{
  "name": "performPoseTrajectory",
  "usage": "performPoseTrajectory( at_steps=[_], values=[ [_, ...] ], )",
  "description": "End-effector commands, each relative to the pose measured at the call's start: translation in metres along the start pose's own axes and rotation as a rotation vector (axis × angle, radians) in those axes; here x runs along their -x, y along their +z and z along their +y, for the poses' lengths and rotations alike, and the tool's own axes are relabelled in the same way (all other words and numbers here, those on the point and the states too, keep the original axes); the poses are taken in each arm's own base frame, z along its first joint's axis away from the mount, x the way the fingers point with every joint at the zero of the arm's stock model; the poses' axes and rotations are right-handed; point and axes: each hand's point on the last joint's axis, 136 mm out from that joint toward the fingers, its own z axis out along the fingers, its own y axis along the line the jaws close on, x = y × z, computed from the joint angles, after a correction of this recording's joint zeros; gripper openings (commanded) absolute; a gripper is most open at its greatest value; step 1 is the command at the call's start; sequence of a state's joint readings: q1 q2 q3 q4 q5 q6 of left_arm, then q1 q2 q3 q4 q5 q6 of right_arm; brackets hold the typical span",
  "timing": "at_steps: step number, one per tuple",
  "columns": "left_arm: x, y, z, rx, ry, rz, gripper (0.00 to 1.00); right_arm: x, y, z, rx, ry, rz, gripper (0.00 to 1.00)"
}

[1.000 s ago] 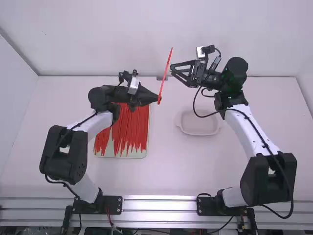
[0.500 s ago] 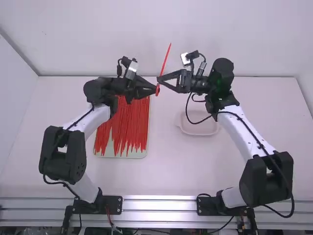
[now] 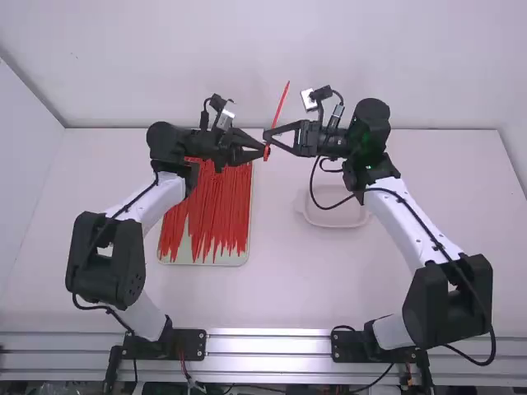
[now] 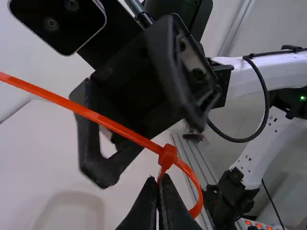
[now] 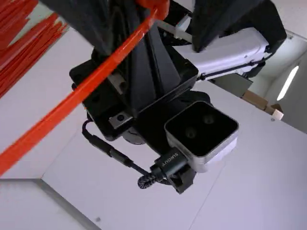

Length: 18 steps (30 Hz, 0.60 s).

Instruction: Fasten the cable tie

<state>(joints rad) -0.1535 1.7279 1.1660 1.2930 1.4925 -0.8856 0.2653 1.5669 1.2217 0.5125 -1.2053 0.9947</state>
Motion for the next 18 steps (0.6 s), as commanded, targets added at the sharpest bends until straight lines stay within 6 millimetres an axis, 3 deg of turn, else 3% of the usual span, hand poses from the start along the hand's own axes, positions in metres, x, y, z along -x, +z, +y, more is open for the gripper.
performPoseTrajectory(
  at_steps=[1, 2, 3, 9, 11, 12, 13, 18],
  values=[
    [0.007, 0.002, -0.006, -0.015, 0.063, 0.01, 0.02, 0.007, -0.002, 0.014, 0.01, -0.044, -0.012, 0.14],
    [0.007, 0.002, -0.006, -0.015, 0.063, 0.01, 0.02, 0.007, -0.002, 0.014, 0.011, -0.044, -0.011, 0.03],
    [0.007, 0.002, -0.006, -0.015, 0.063, 0.011, 0.02, 0.007, -0.002, 0.014, 0.011, -0.044, -0.011, 0.0],
    [0.007, 0.002, -0.006, -0.013, 0.057, 0.008, 0.02, 0.007, -0.002, 0.014, 0.011, -0.064, -0.009, 0.0],
    [0.007, 0.002, -0.005, -0.011, 0.056, 0.007, 0.31, 0.007, -0.004, 0.013, 0.008, -0.073, -0.012, 0.0],
    [0.007, 0.001, -0.005, -0.009, 0.055, 0.005, 0.37, 0.009, -0.006, 0.012, 0.004, -0.074, -0.017, 0.0],
    [0.007, 0.001, -0.004, -0.007, 0.051, 0.004, 0.99, 0.011, -0.009, 0.011, 0.0, -0.078, -0.022, 0.0],
    [0.01, -0.013, 0.017, 0.077, -0.026, -0.043, 0.99, 0.02, -0.031, -0.001, -0.042, -0.124, -0.05, 0.0]
  ],
)
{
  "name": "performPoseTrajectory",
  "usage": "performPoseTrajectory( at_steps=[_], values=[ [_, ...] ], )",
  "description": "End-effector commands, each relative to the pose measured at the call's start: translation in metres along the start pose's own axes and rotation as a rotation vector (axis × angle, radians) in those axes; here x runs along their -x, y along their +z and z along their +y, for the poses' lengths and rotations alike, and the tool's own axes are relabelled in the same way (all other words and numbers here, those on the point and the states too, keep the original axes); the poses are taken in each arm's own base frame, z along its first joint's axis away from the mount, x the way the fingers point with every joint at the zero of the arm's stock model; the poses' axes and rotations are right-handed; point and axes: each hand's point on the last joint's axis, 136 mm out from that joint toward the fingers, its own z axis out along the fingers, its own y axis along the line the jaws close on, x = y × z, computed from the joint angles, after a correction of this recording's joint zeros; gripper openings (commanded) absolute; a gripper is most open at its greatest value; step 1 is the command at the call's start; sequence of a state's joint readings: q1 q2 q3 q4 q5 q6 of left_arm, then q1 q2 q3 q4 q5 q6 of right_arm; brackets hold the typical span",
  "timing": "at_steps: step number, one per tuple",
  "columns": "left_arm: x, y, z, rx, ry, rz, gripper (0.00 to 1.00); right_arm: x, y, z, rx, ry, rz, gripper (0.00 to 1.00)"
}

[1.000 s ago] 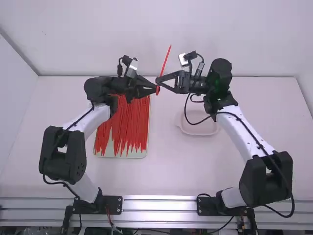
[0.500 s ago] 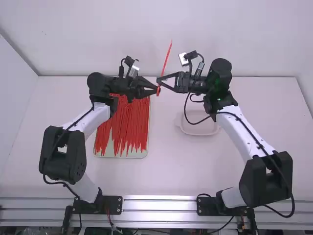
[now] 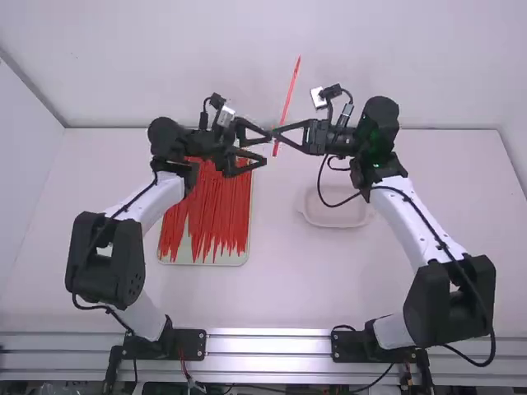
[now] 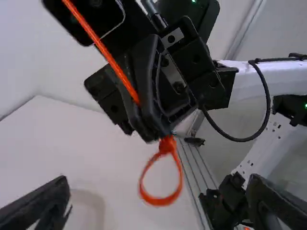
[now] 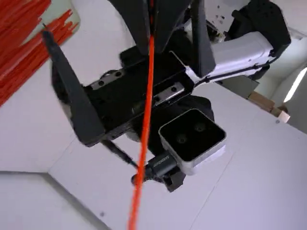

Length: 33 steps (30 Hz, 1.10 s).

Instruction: Fasten the cable tie

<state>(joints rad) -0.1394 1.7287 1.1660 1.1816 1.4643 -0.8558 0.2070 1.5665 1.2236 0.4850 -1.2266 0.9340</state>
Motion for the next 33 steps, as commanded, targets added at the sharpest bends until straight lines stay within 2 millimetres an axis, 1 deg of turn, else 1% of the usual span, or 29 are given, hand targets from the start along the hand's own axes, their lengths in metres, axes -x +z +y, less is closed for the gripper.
performPoseTrajectory(
  at_steps=[1, 2, 3, 4, 5, 7, 10, 11, 13, 16, 17, 18, 19, 20, 22, 23, 26, 27, 29, 30, 33],
  values=[
    [0.011, -0.011, 0.01, 0.058, 0.038, -0.033, 0.99, 0.013, -0.016, 0.003, -0.024, -0.089, -0.03, 0.0],
    [0.008, -0.016, 0.02, 0.089, 0.009, -0.039, 0.99, 0.013, -0.023, -0.007, -0.054, -0.087, -0.038, 0.0],
    [0.008, -0.016, 0.021, 0.093, 0.005, -0.04, 0.99, 0.013, -0.024, -0.008, -0.057, -0.087, -0.039, 0.0],
    [0.002, -0.021, 0.032, 0.128, -0.035, -0.044, 0.99, 0.013, -0.031, -0.017, -0.089, -0.086, -0.044, 0.0],
    [-0.001, -0.023, 0.038, 0.146, -0.056, -0.046, 0.99, 0.012, -0.035, -0.024, -0.111, -0.08, -0.05, 0.0],
    [-0.016, -0.027, 0.053, 0.202, -0.122, -0.038, 0.99, 0.009, -0.047, -0.047, -0.2, -0.046, -0.067, 0.0],
    [-0.039, -0.031, 0.07, 0.278, -0.201, -0.012, 0.99, 0.001, -0.064, -0.072, -0.304, -0.019, -0.072, 0.0],
    [-0.043, -0.032, 0.073, 0.295, -0.211, -0.007, 0.99, -0.001, -0.068, -0.077, -0.329, -0.012, -0.07, 0.0],
    [-0.061, -0.035, 0.08, 0.343, -0.263, 0.024, 0.99, -0.011, -0.078, -0.093, -0.404, 0.002, -0.057, 0.0],
    [-0.081, -0.042, 0.088, 0.407, -0.333, 0.057, 0.99, -0.025, -0.096, -0.118, -0.55, 0.04, -0.04, 0.0],
    [-0.09, -0.045, 0.09, 0.433, -0.361, 0.076, 0.99, -0.033, -0.107, -0.131, -0.633, 0.066, -0.025, 0.0],
    [-0.098, -0.05, 0.092, 0.462, -0.386, 0.092, 0.99, -0.04, -0.114, -0.14, -0.692, 0.081, -0.011, 0.0],
    [-0.1, -0.052, 0.093, 0.469, -0.392, 0.095, 0.99, -0.043, -0.116, -0.142, -0.71, 0.087, -0.005, 0.0],
    [-0.108, -0.058, 0.095, 0.502, -0.423, 0.11, 0.99, -0.052, -0.126, -0.152, -0.785, 0.111, 0.016, 0.0],
    [-0.118, -0.068, 0.099, 0.554, -0.476, 0.127, 0.99, -0.064, -0.138, -0.165, -0.888, 0.146, 0.039, 0.0],
    [-0.121, -0.07, 0.1, 0.566, -0.489, 0.13, 0.99, -0.068, -0.14, -0.168, -0.911, 0.153, 0.044, 0.0],
    [-0.132, -0.086, 0.102, 0.625, -0.55, 0.146, 0.99, -0.088, -0.157, -0.191, -1.061, 0.192, 0.059, 0.0],
    [-0.133, -0.086, 0.102, 0.625, -0.55, 0.148, 0.99, -0.09, -0.158, -0.193, -1.071, 0.195, 0.058, 0.0],
    [-0.136, -0.091, 0.101, 0.633, -0.564, 0.152, 0.99, -0.1, -0.163, -0.203, -1.103, 0.21, 0.051, 0.0],
    [-0.137, -0.093, 0.1, 0.63, -0.561, 0.155, 0.99, -0.107, -0.163, -0.209, -1.1, 0.208, 0.048, 0.0],
    [-0.138, -0.096, 0.1, 0.637, -0.574, 0.153, 0.99, -0.116, -0.165, -0.221, -1.112, 0.219, 0.017, 0.0]
  ],
)
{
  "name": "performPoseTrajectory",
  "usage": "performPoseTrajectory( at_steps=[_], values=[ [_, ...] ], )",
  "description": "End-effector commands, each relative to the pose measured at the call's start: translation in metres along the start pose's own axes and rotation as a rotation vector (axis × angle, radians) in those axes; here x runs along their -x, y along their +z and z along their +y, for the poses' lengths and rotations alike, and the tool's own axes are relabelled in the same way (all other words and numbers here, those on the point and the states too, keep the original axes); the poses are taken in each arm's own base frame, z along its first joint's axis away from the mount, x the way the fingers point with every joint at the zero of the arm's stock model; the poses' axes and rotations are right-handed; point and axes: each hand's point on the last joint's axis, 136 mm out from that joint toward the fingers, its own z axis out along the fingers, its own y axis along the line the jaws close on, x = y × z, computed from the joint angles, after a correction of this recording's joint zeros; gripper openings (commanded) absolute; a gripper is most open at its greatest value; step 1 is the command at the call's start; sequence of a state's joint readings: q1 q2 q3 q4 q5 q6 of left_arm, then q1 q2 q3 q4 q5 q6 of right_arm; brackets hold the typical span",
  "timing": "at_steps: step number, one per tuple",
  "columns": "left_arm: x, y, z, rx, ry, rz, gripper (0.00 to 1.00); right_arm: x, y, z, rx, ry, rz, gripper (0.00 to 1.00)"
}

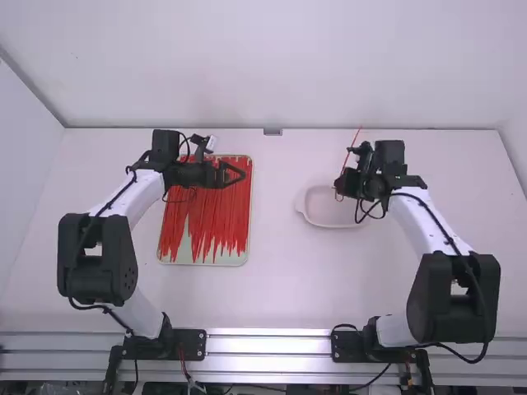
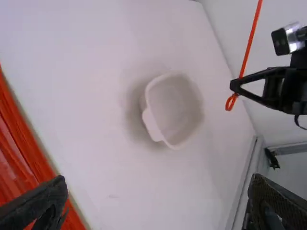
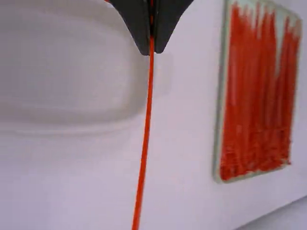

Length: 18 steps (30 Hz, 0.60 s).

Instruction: Fasten the cable tie

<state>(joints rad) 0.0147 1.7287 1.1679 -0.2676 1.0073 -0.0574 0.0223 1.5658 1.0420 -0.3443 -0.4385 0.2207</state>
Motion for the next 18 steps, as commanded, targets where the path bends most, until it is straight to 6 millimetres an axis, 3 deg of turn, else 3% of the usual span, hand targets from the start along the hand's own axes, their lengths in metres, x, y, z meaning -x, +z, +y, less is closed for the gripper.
performPoseTrajectory(
  at_steps=[1, 9, 18],
  values=[
    [0.008, -0.005, -0.004, 0.006, 0.046, -0.014, 0.99, -0.009, 0.005, -0.019, -0.077, 0.054, -0.025, 0.0],
    [0.008, -0.003, -0.005, 0.003, 0.046, -0.013, 0.99, -0.029, 0.019, -0.046, -0.15, 0.091, -0.059, 0.0],
    [0.008, -0.003, -0.005, 0.001, 0.047, -0.015, 0.99, -0.032, 0.024, -0.052, -0.156, 0.083, -0.087, 0.0]
  ],
)
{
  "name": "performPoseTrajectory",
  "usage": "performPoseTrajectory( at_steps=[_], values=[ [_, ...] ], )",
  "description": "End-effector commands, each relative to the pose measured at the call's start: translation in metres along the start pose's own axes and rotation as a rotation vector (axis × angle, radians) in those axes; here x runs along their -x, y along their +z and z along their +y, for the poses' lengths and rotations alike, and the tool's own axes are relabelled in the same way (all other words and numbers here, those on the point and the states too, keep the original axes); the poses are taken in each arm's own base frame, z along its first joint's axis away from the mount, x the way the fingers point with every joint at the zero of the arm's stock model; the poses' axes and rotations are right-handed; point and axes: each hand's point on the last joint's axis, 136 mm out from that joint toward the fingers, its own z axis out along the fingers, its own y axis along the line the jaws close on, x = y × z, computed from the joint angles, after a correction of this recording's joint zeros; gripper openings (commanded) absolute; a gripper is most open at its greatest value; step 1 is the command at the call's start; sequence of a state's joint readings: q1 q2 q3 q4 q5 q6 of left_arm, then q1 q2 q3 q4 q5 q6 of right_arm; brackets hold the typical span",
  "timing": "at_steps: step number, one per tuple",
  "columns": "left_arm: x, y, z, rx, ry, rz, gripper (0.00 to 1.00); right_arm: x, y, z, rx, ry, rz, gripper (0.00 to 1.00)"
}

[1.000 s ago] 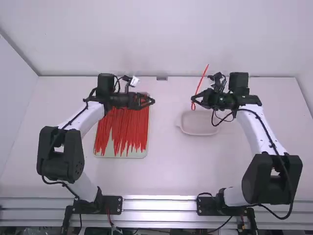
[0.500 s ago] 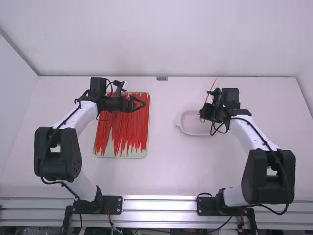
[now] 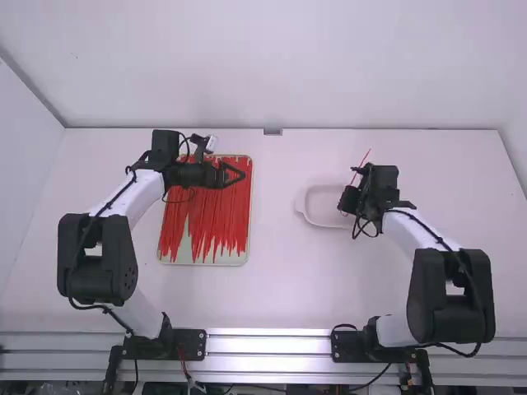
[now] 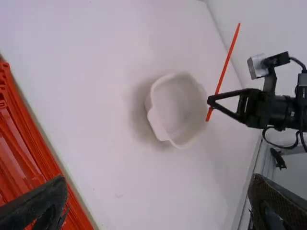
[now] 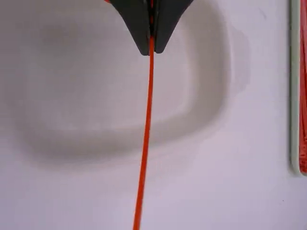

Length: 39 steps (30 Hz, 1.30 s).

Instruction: Fasten the cable tie

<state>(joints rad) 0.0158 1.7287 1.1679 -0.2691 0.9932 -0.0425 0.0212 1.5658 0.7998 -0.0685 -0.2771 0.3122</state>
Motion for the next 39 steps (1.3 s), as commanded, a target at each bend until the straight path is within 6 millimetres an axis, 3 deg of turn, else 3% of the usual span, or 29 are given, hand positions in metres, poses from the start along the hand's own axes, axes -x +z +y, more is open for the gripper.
performPoseTrajectory(
  at_steps=[1, 26, 35, 39],
  values=[
    [0.008, -0.003, -0.008, -0.018, 0.035, -0.014, 0.99, 0.002, -0.003, -0.001, -0.006, 0.003, -0.016, 0.0],
    [0.006, -0.003, -0.009, -0.021, 0.025, -0.006, 0.99, 0.006, 0.001, 0.006, -0.051, -0.028, -0.052, 0.0],
    [0.006, -0.003, -0.017, -0.067, 0.034, -0.007, 0.99, -0.01, 0.027, -0.007, -0.064, 0.015, 0.007, 0.0],
    [0.005, -0.003, -0.017, -0.066, 0.028, -0.004, 0.99, -0.012, 0.032, -0.002, -0.044, 0.01, 0.018, 0.0]
  ],
)
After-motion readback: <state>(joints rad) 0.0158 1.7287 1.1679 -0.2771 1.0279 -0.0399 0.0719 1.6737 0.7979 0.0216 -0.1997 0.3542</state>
